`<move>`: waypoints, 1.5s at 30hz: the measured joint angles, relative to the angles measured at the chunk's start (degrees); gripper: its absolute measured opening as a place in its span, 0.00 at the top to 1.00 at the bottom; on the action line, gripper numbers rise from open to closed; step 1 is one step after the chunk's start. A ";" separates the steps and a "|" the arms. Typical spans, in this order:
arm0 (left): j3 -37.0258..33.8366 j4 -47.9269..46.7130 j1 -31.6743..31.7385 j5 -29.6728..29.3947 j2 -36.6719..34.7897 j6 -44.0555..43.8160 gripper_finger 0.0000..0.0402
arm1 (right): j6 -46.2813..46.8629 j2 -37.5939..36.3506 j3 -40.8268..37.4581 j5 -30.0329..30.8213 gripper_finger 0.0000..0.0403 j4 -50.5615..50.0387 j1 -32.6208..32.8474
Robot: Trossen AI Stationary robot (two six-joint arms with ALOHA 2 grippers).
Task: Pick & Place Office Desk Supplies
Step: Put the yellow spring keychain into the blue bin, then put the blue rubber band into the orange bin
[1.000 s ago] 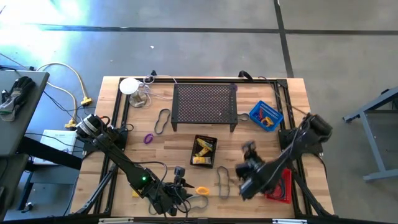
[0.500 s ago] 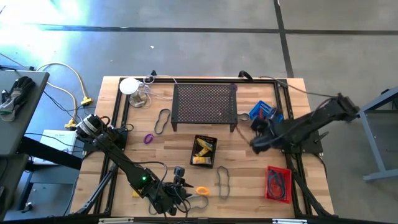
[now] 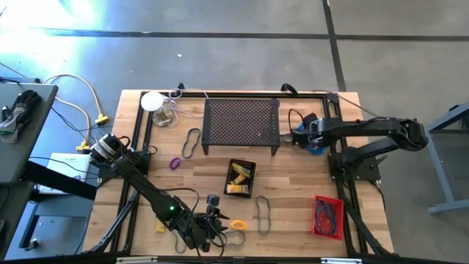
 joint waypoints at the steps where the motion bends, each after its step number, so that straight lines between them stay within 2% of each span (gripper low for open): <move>1: 0.00 0.00 0.00 0.01 0.00 0.00 0.65 | -0.66 -0.02 -0.33 -0.87 0.95 1.05 -1.23; 5: 0.00 0.00 -0.02 0.03 0.00 -0.07 0.65 | -2.17 -0.01 -2.24 -2.96 0.90 5.45 -5.77; 11: 0.00 0.00 -0.02 0.05 0.00 -0.13 0.65 | -1.97 0.00 -4.04 -2.43 0.79 5.79 -10.29; 17: 0.00 -0.02 -0.02 0.18 0.00 0.04 0.65 | -1.94 0.00 -4.04 -1.09 0.67 6.86 -10.38; 22: 0.00 -0.02 -0.02 0.16 0.00 0.04 0.65 | -2.18 -1.94 -3.85 0.59 0.65 6.52 -8.20; 27: 0.00 -0.02 0.28 0.16 0.00 0.07 0.65 | -4.46 -7.31 -1.10 -1.37 0.68 7.08 -1.72; 30: 0.00 -0.02 0.37 0.16 0.00 0.00 0.65 | -7.06 -10.98 0.68 -6.40 0.69 10.15 4.67; 33: 0.00 -0.02 0.37 0.12 0.00 -0.13 0.65 | -10.57 -14.53 0.99 -13.56 0.70 16.13 11.65; 35: 0.00 -0.02 0.37 0.12 0.00 -0.62 0.65 | -11.64 -15.88 1.01 -16.05 0.71 20.93 16.30; 39: 0.00 -0.02 0.37 0.12 0.00 -0.81 0.65 | -16.28 -16.52 1.01 -17.73 0.72 30.88 25.15; 45: 0.00 -0.02 0.37 0.07 0.00 -0.83 0.65 | -35.24 -11.58 1.03 -15.31 0.74 47.31 37.97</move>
